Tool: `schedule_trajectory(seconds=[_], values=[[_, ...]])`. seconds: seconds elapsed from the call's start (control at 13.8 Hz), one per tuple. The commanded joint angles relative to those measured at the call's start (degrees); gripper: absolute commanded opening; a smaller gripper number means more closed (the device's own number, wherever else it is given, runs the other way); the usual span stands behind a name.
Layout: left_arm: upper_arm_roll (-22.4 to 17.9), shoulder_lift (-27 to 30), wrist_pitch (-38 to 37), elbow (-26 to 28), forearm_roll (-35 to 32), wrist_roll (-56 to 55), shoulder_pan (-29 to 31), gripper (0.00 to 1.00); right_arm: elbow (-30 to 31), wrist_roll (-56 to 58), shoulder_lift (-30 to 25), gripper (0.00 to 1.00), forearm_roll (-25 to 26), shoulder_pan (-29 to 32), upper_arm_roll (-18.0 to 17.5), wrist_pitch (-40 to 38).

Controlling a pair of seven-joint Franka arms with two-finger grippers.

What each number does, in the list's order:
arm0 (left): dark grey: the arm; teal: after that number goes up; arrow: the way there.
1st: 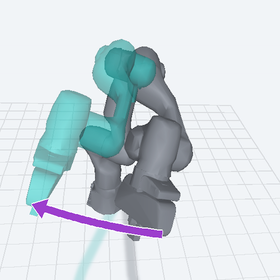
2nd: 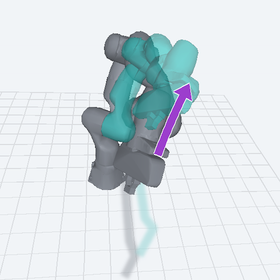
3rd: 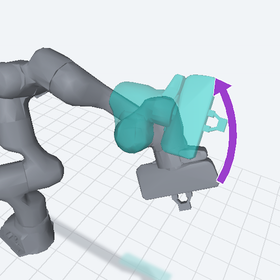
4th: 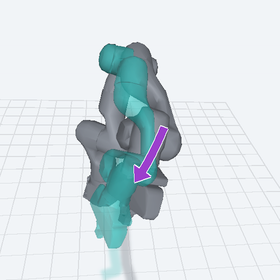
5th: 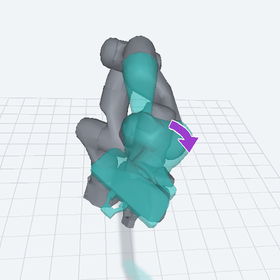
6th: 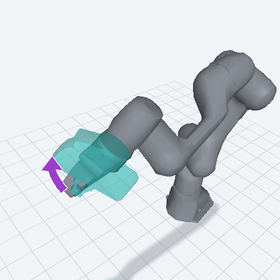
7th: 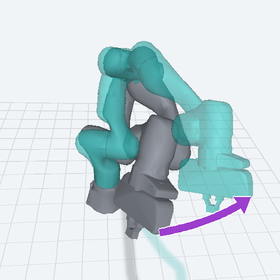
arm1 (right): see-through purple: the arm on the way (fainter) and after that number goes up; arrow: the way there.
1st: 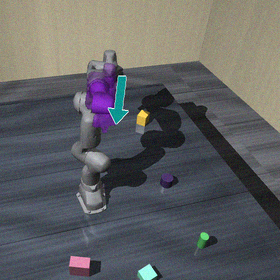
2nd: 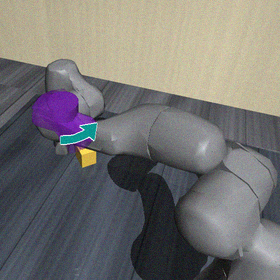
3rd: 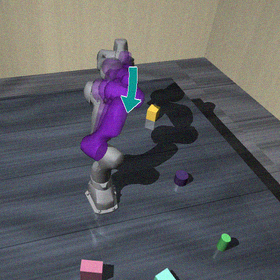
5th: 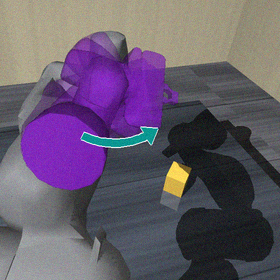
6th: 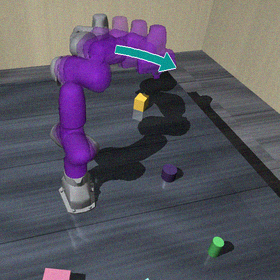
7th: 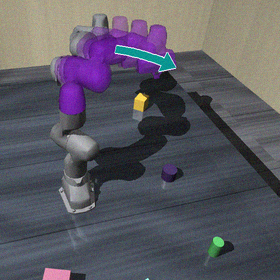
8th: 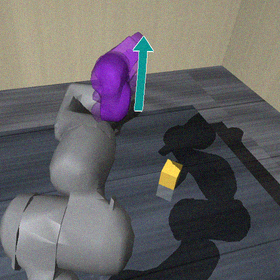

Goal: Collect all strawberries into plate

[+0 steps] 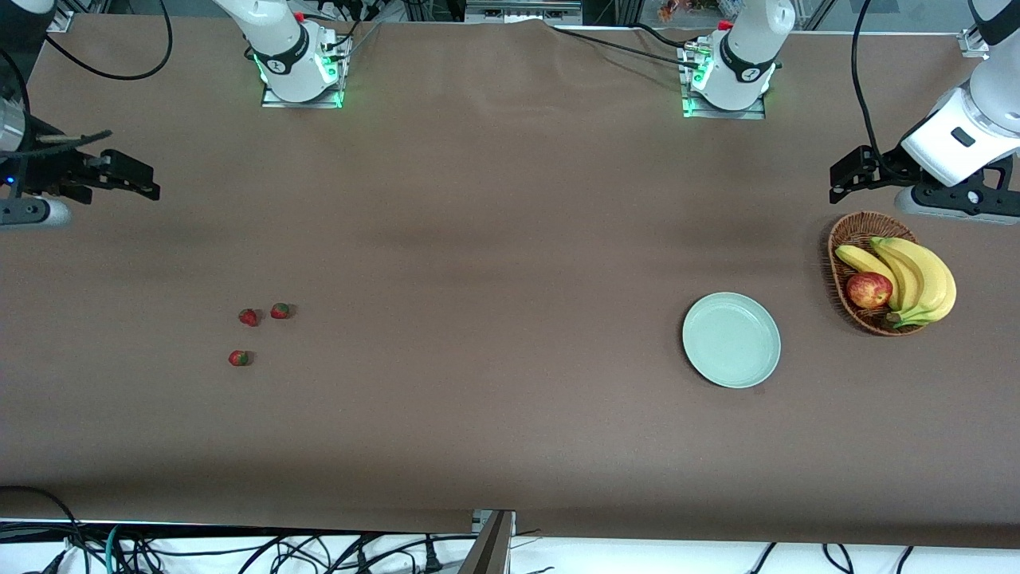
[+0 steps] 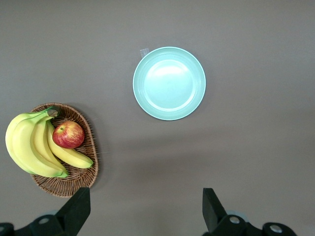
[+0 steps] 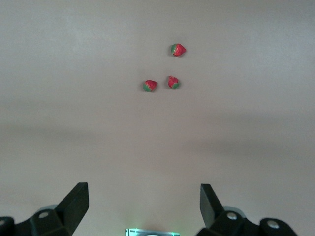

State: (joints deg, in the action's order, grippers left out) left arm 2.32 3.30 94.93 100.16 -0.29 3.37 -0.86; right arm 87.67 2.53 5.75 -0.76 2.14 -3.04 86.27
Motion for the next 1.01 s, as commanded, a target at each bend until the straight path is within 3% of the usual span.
schedule_trajectory(seconds=[0.0, 0.58, 0.94], values=[[0.3, -0.8, -1.3, -1.8, 0.7, 0.5, 0.5, 1.0, -1.2, -0.4, 2.3, 1.0, 0.9, 0.2, -0.5, 2.0], [0.3, -0.8, -1.2, -1.8, 0.7, 0.4, 0.4, 1.0, -0.9, -0.7, 14.6, 1.0, 3.6, -0.7, -0.7, 10.6], [0.3, -0.8, -1.3, -1.8, 0.7, 0.5, 0.4, 1.0, 0.9, -1.0, 23.8, 1.0, 3.1, -2.7, -0.7, 22.5]])
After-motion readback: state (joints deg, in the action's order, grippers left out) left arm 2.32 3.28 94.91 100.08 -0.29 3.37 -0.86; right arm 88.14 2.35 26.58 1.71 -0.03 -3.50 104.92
